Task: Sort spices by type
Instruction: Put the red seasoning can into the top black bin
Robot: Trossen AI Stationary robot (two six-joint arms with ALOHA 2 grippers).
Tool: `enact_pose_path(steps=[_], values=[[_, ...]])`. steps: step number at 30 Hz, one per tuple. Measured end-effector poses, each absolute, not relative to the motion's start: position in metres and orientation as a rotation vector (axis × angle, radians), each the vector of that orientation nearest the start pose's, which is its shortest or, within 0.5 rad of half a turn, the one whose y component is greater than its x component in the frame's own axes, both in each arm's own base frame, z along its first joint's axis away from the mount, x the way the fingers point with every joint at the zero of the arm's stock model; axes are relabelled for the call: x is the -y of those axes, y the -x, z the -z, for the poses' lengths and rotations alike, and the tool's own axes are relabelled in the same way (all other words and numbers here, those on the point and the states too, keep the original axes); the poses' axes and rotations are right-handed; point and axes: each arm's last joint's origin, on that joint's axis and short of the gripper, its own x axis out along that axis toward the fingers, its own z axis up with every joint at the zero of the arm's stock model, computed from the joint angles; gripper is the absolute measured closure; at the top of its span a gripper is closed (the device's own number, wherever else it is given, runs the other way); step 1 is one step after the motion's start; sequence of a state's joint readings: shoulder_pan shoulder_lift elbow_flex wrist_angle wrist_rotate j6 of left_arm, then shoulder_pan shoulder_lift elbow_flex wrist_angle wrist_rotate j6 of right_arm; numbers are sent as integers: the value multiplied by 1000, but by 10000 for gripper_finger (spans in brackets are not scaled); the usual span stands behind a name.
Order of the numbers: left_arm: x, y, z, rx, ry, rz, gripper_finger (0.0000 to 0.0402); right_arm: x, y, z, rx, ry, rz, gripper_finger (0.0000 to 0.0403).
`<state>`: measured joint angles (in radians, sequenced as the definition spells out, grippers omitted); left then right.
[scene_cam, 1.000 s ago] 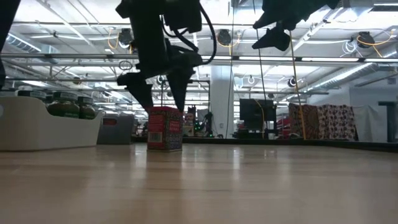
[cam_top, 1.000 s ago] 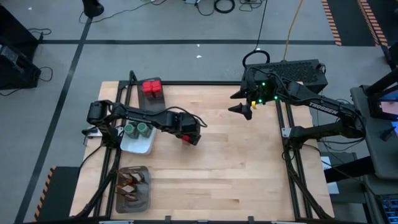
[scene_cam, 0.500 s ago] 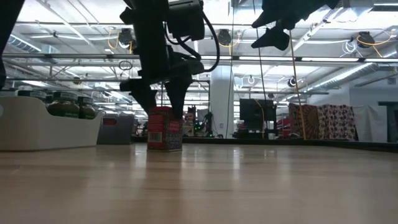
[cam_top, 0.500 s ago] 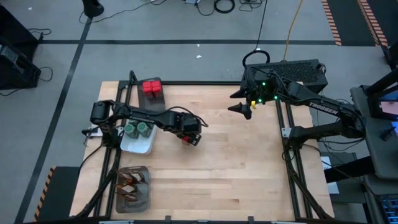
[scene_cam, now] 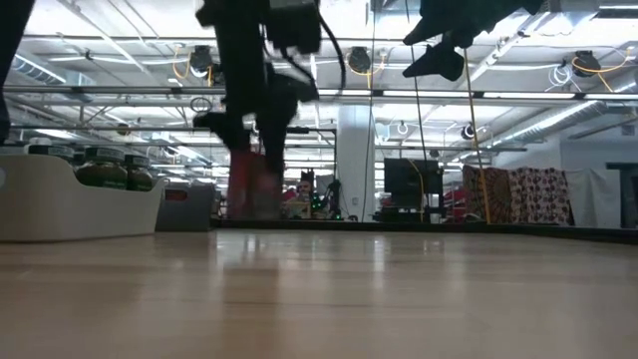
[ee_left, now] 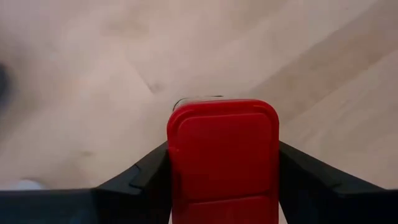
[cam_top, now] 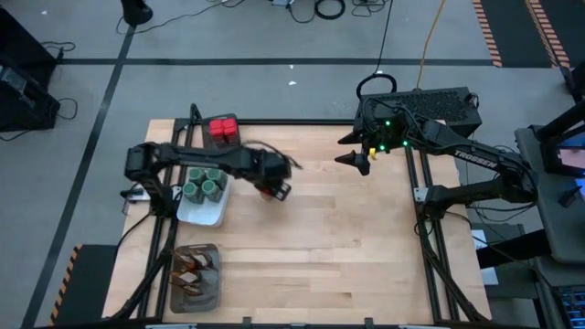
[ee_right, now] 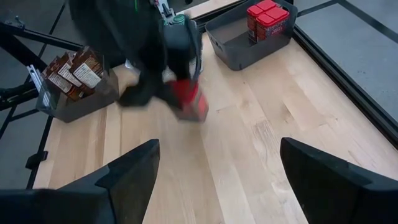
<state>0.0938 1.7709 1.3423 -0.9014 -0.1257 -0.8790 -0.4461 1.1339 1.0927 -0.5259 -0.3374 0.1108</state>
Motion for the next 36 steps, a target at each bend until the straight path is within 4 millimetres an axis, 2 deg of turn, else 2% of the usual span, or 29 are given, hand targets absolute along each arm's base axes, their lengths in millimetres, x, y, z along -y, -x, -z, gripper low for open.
enact_pose_path(steps=[5, 8, 11, 15, 18, 23, 28, 36], values=[[-66, -318, -273, -1051, 719, -809, 180, 94, -217, -342, -518, -325, 137, 87], [-88, -295, -300, -967, 765, -876, 180, 94, -216, -342, -516, -325, 140, 87], [-108, -267, -316, -919, 851, -984, 180, 95, -216, -342, -515, -326, 142, 87], [-126, -233, -327, -916, 958, -1140, 180, 95, -216, -342, -515, -325, 142, 87], [-135, -215, -328, -929, 1000, -1216, 178, 95, -216, -342, -514, -325, 142, 87], [-150, -202, -319, -938, 1029, -1288, 169, 95, -217, -342, -512, -322, 141, 87], [-161, -198, -299, -990, 1026, -1317, 172, 95, -217, -342, -512, -321, 141, 87], [-173, -192, -278, -955, 1060, -1326, 173, 95, -216, -342, -513, -321, 141, 87]])
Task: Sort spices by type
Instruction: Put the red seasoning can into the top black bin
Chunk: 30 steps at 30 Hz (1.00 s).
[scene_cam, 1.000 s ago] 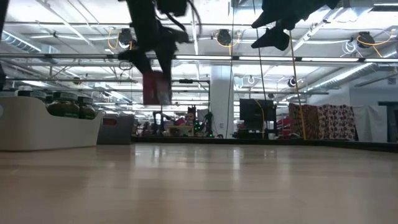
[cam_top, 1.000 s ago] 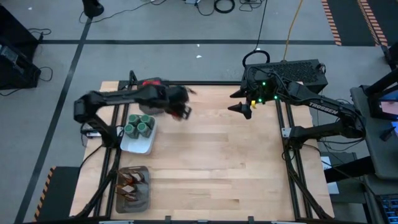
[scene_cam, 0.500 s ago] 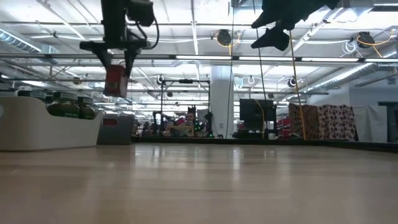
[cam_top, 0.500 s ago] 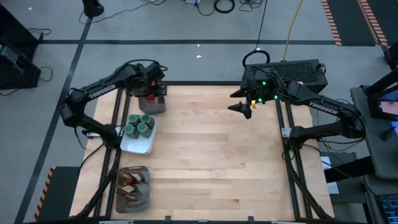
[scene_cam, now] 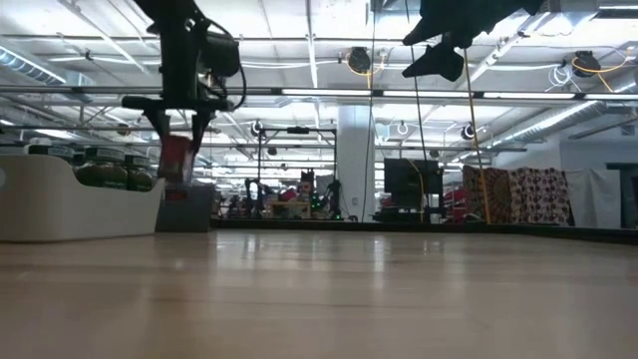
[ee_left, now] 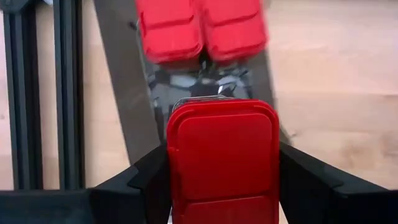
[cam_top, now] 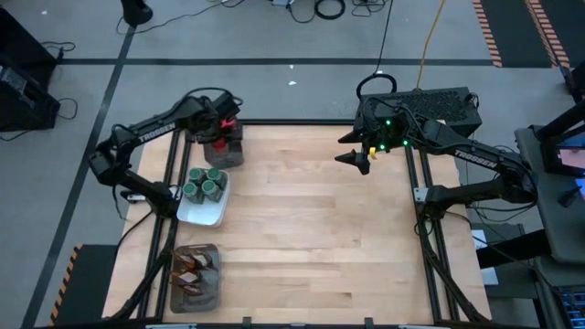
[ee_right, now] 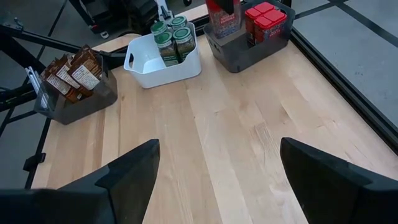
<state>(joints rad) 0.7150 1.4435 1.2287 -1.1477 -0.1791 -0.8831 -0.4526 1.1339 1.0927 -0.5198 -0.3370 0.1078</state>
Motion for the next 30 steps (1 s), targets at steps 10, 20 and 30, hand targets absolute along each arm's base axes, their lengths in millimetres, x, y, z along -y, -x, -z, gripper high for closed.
enact_pose_path(steps=[10, 20, 30], values=[[-183, -183, -255, -935, 1092, -1359, 173, 95, -216, -342, -513, -306, 137, 87], [-189, -174, -234, -909, 1123, -1393, 173, 95, -216, -342, -512, -322, 141, 87], [-197, -165, -222, -877, 1117, -1413, 173, 95, -217, -342, -511, -339, 145, 87]])
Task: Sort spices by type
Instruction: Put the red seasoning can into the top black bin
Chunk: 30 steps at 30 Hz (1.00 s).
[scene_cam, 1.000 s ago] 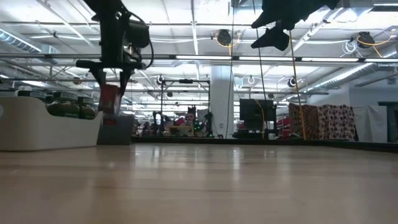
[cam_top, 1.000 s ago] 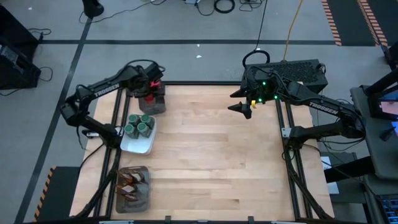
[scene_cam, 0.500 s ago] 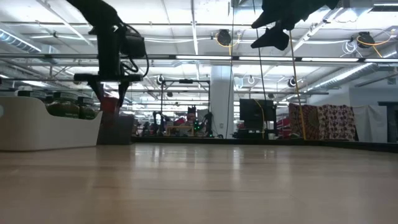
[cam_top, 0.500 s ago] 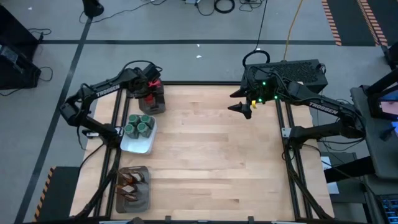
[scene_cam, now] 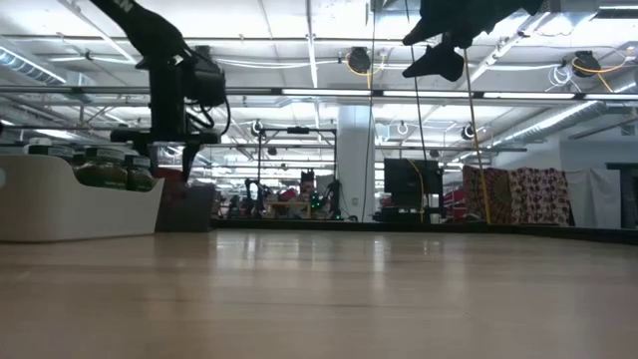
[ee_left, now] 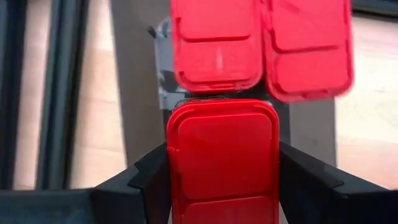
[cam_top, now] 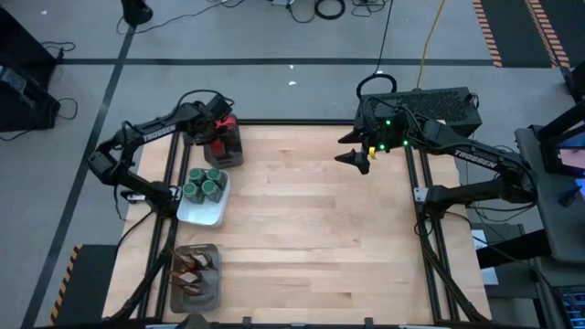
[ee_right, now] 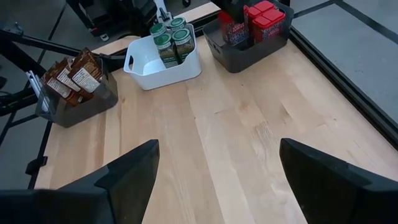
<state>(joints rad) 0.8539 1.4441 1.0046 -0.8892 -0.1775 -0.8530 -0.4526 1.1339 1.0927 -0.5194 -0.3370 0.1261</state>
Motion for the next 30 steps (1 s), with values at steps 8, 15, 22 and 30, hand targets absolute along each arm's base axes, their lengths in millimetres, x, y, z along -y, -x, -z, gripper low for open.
enact_pose_path(steps=[8, 15, 22, 30], values=[[-207, -151, -222, -895, 1106, -1443, 173, 95, -217, -342, -510, -359, 151, 87], [-216, -139, -222, -900, 1076, -1486, 173, 95, -217, -342, -509, -376, 155, 87], [-218, -136, -222, -919, 1094, -1430, 173, 95, -216, -342, -509, -376, 155, 87], [-212, -145, -222, -1000, 1003, -1288, 170, 95, -216, -342, -508, -383, 157, 87]])
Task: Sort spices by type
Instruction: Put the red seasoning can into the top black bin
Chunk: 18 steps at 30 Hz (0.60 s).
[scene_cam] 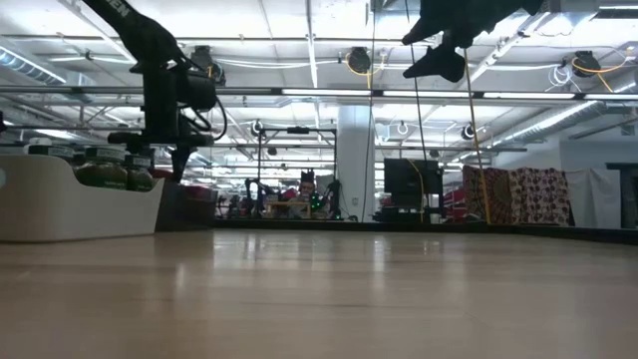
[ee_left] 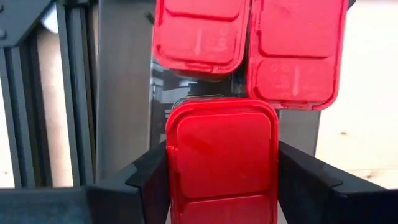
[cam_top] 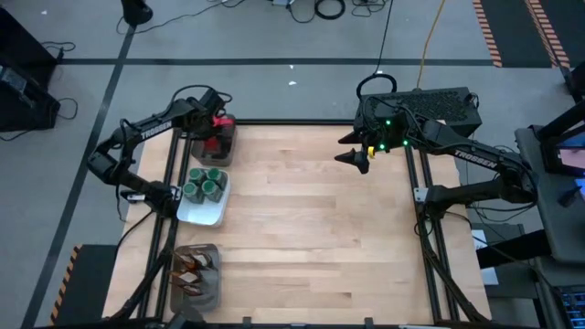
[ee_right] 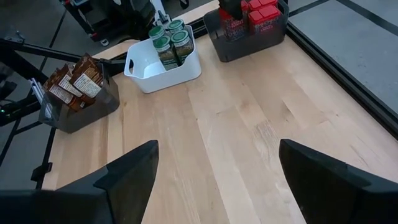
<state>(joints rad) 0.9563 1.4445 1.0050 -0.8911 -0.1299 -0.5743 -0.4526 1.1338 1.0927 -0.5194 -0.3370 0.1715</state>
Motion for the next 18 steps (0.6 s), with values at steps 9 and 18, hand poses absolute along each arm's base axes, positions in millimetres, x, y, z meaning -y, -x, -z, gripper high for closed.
enact_pose_path(steps=[9, 18], values=[[-217, -151, -221, -942, 993, -1258, 168, 95, -218, -345, -471, -391, 160, 87], [-223, -150, -212, -972, 1031, -1254, 167, 95, -218, -345, -468, -424, 168, 87]])
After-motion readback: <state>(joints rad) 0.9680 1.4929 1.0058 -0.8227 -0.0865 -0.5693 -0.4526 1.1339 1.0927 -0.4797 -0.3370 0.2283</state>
